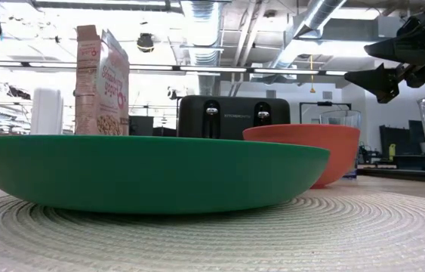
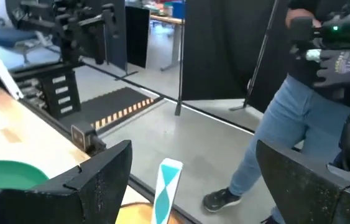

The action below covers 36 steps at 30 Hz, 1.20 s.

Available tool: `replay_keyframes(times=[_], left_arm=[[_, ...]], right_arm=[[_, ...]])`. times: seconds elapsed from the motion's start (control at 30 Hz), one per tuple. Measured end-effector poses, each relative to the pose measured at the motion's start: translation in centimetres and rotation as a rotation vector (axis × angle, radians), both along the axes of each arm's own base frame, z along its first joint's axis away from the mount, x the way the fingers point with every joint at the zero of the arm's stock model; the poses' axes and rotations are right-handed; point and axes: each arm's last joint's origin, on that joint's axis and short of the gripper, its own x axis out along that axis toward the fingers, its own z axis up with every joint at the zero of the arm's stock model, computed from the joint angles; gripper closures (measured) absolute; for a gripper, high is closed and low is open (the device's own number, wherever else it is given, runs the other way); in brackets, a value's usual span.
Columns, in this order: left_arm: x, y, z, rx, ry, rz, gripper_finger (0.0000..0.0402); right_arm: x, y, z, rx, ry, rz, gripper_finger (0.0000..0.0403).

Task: Arrange a breakfast setting
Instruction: Put the spoon on the placemat to the right of the plate

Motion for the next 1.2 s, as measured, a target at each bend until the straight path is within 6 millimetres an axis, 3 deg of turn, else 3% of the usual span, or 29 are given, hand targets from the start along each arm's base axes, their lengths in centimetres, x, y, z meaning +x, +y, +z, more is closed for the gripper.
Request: replay_keyframes(times=[0.5,0.83,1.2], left_arm=[[1.5,-2.3,-1.8,0.07,-0.03,0.025,0.0075],[2.3,-2.6,-2.7,0.109,-0.019,0.072,0.0076],[2.7,-2.8,-3.2,0.094,0.03,0.038,0.0166]], right_arm=[[0.0,0.0,0.0,0.0,0.0,0.0,0.0032],[0.0,0.0,0.0,0.0,0.0,0.0,0.0032],[0.0,0.0,0.0,0.0,0.0,0.0,0.0032]])
